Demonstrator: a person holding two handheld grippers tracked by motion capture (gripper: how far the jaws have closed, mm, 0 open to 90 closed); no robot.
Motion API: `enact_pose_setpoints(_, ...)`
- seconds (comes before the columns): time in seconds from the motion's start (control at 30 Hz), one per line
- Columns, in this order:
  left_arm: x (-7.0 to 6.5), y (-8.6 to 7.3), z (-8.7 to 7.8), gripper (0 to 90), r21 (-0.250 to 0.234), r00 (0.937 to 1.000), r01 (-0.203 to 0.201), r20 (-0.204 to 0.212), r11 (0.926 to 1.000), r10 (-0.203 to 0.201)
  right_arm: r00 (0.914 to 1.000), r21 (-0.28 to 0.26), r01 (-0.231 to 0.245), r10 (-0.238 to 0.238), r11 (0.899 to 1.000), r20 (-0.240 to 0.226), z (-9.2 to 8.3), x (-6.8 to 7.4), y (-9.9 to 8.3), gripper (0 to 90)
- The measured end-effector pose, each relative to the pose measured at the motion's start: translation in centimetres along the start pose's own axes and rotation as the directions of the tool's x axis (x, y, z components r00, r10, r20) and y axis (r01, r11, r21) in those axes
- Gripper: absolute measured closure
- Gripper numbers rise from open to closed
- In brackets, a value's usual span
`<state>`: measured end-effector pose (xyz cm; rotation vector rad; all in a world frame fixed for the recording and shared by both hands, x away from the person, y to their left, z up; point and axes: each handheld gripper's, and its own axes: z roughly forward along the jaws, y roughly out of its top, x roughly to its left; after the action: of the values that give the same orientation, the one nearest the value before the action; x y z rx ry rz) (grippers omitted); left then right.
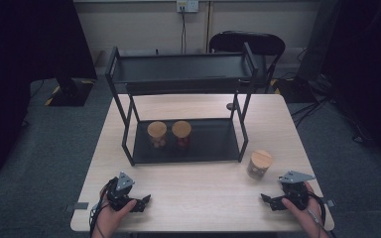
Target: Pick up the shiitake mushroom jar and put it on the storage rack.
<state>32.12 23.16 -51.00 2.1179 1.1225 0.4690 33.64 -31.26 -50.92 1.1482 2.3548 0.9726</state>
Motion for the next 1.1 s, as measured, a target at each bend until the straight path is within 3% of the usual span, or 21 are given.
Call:
enact_pose_setpoints(0.3,0.0,0.0,0.0,0.4,-0.001,1.0,-0.002,0.001,1.0,0.002,0.9995,-0.009,-0.014,0.014,1.0,0.027,-0.2,0.0,0.4,1.9)
enact_pose_setpoints(0.47,0.0,0.0,0.0,0.4,-0.001,1.0,0.0,0.001,1.0,0.0,0.9989,-0.035,-0.045,0.046,0.998,0.013,-0.3,-0.3,0.8,1.8)
enact_pose_setpoints(0.77,0.0,0.0,0.0,0.4,0.0,1.0,0.0,0.0,1.0,0.0,0.9991,-0.073,-0.041,0.042,0.996,0.009,-0.6,-0.3,1.7,1.8)
enact_pose_setpoints(1.1,0.0,0.0,0.0,0.4,-0.001,1.0,-0.001,0.0,1.0,0.001,0.9987,-0.104,-0.049,0.05,0.993,0.005,0.2,-0.5,3.3,1.8)
